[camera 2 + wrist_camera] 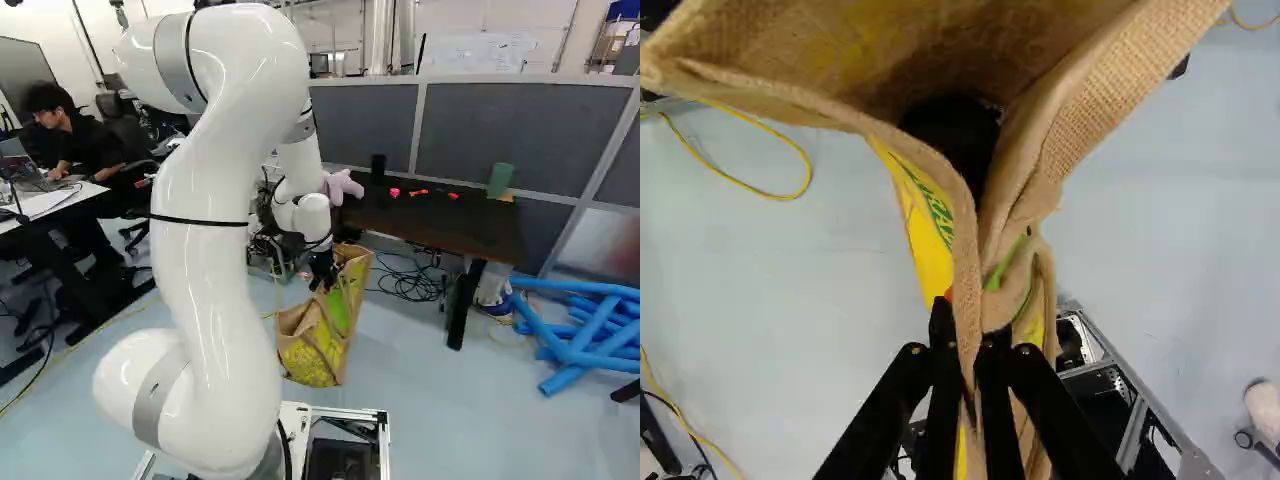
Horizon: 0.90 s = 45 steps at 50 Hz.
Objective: Pick up the bag on the ground and place it on the table
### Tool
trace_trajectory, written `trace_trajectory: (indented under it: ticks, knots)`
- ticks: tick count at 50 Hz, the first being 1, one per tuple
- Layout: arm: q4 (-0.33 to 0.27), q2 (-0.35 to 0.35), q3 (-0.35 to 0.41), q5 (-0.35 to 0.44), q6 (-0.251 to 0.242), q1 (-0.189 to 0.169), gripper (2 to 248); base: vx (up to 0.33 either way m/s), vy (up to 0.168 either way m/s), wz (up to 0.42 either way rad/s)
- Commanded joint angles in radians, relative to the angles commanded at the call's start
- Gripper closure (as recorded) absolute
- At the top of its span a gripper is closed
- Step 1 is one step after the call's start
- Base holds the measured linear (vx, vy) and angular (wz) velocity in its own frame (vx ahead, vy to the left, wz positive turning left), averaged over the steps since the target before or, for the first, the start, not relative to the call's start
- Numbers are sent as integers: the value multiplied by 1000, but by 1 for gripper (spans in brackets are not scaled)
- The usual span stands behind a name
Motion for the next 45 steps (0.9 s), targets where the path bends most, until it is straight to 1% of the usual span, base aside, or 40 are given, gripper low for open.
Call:
trace_trajectory:
  ticks: [45]
  knots:
    - [0,152,12,-178,0,1,226,0,0,0]
